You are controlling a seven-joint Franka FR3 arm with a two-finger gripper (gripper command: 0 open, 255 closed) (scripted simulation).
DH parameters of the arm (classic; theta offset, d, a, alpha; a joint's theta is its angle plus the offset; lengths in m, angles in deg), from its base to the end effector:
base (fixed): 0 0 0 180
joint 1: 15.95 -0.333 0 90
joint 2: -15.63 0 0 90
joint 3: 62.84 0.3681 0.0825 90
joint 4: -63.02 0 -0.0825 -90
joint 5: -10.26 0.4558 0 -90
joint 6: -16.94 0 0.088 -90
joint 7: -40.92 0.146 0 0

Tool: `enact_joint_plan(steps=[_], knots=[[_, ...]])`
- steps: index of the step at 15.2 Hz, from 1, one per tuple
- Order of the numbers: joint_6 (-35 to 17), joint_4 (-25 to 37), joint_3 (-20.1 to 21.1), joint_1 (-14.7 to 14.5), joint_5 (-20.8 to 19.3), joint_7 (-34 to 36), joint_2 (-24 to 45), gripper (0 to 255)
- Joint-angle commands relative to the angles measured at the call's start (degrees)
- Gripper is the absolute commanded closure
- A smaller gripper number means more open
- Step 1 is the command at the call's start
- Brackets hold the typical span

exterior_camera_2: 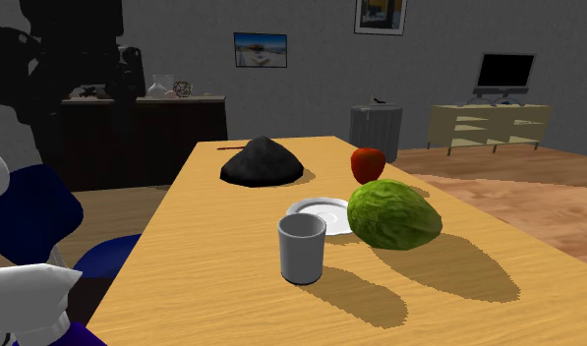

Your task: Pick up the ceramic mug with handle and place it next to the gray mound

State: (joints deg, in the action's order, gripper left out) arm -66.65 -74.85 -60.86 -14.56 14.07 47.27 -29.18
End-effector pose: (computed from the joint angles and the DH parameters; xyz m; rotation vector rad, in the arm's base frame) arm 0.3215 0.0157 0.5518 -3.0930 0.1713 0.2602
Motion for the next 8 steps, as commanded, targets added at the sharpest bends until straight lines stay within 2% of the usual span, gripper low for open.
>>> enact_joint_plan(steps=[1,8], knots=[[0.0,0.0,0.0,0.0,0.0,0.0,0.0,0],[-15.29,-1.97,1.93,-1.2,1.57,-0.39,10.18,0]])
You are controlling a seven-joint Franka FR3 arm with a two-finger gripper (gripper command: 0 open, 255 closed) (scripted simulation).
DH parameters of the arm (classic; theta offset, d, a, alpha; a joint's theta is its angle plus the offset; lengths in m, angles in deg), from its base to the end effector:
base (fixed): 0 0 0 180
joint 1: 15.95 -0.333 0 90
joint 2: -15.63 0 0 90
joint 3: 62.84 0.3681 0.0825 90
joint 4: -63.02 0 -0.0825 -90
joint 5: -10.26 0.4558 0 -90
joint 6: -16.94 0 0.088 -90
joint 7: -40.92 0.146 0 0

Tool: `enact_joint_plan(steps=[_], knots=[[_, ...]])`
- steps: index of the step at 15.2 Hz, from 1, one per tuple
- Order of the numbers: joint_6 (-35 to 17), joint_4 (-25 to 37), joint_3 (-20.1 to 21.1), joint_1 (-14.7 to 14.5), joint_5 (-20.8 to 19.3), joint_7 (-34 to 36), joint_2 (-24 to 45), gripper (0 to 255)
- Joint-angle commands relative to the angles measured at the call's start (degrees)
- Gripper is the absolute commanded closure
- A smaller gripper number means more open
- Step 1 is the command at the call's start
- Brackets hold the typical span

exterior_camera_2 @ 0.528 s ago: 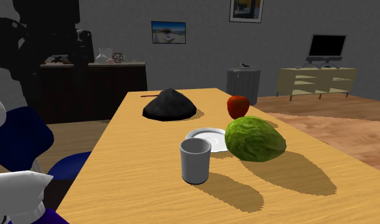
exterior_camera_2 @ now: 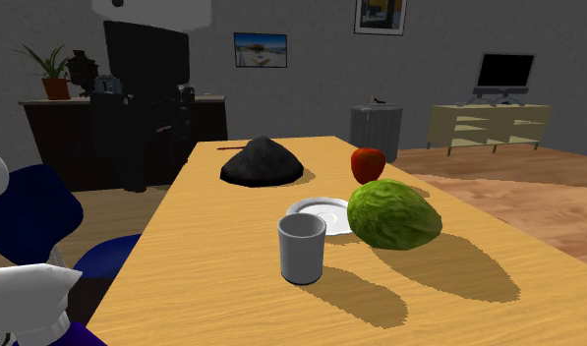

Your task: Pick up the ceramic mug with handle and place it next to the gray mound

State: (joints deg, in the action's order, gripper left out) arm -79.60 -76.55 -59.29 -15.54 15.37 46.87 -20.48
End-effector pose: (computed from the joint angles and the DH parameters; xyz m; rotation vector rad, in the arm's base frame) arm 0.3811 0.0344 0.4972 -3.0908 0.1217 0.1932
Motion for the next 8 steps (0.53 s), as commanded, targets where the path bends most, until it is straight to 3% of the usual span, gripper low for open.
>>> enact_joint_plan(steps=[1,8], knots=[[-4.43,-0.21,0.63,-0.38,0.45,-0.04,3.19,0],[-17.98,2.53,2.57,-1.36,1.19,-0.31,16.32,0]])
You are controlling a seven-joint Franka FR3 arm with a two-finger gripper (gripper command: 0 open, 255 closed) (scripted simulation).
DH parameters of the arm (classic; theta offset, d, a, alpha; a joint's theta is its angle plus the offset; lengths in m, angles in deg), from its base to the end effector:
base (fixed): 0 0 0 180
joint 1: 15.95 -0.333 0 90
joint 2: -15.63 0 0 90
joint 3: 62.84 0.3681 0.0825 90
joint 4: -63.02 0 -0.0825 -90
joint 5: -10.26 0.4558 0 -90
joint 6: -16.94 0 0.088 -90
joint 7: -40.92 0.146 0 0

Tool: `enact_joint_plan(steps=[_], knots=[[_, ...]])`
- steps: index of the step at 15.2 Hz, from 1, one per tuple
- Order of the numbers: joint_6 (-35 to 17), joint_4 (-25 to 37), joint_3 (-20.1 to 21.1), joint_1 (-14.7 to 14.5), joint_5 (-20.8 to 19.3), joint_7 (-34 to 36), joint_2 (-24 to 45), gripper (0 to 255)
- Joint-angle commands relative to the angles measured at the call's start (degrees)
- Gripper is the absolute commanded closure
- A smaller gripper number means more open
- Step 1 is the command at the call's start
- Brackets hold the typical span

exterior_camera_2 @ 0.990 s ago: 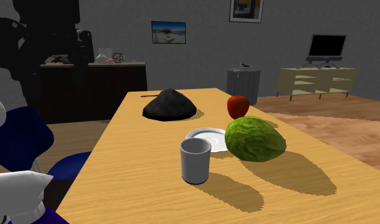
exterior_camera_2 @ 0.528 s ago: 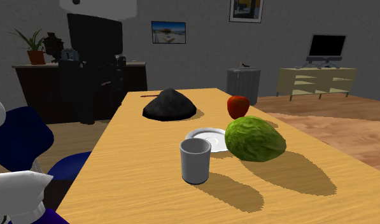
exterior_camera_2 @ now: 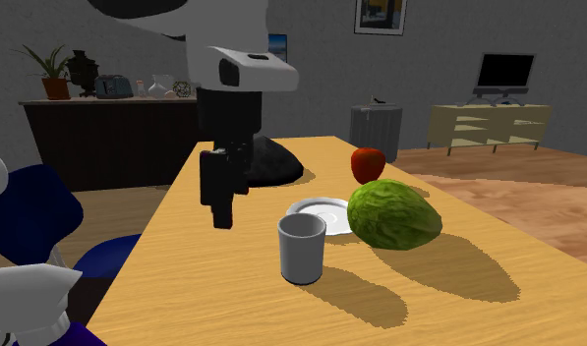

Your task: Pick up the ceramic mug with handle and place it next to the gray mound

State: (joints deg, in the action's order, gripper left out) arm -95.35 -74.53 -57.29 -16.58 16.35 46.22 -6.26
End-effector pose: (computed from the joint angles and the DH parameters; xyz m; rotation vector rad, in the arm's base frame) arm 0.4618 0.0612 0.4307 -3.0845 0.0555 0.1006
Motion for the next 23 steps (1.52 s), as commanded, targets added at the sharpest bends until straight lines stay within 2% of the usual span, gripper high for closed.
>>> enact_joint_plan(steps=[1,8,16,23], knots=[[-3.96,1.24,0.82,-0.45,0.22,0.34,4.1,0],[-14.25,8.41,2.48,-1.29,-0.61,0.71,18.41,0],[-20.12,5.92,2.75,-1.52,-0.78,0.9,21.79,0],[-20.12,5.92,2.75,-1.52,-0.78,0.9,21.79,0]])
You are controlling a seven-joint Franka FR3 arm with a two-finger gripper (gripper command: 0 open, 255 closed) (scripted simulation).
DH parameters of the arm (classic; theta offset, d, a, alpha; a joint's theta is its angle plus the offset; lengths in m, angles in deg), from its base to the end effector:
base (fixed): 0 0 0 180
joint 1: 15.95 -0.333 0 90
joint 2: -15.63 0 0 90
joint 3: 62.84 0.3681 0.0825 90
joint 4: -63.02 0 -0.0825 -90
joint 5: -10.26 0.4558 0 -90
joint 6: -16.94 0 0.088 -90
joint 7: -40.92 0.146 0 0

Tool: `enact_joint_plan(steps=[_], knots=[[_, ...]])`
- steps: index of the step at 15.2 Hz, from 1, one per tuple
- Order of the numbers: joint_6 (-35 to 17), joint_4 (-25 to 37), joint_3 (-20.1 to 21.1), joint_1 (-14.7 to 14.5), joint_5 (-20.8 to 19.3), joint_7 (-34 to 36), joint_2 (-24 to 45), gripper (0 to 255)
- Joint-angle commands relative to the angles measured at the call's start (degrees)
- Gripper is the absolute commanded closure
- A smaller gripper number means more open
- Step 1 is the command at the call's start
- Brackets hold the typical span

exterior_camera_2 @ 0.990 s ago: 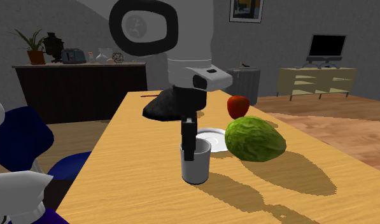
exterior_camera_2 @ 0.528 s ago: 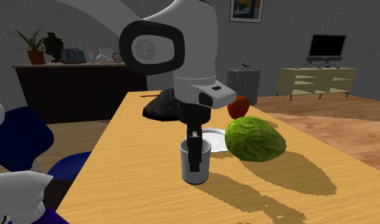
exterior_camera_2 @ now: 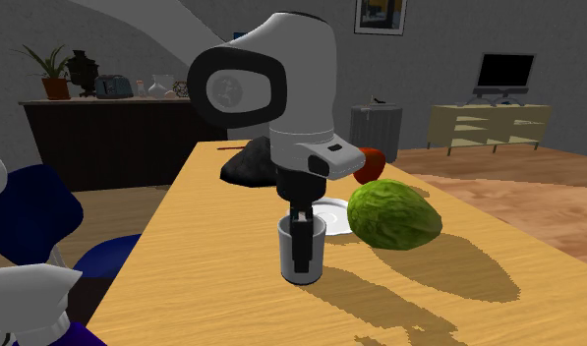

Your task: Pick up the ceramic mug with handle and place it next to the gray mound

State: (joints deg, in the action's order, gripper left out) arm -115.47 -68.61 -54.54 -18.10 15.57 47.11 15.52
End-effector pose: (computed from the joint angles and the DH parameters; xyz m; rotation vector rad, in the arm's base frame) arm 0.5579 0.1075 0.3164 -3.0714 -0.0190 -0.0083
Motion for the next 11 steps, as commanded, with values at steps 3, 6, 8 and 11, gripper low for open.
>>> enact_joint_plan(steps=[3,6,8,11], knots=[[0.0,0.0,0.0,0.0,0.0,0.0,0.0,255],[0.0,0.0,0.0,0.0,0.0,0.0,0.0,255],[0.0,0.01,0.0,0.0,0.0,0.0,0.01,255],[-0.01,0.0,0.0,0.0,0.0,0.0,0.0,255]])
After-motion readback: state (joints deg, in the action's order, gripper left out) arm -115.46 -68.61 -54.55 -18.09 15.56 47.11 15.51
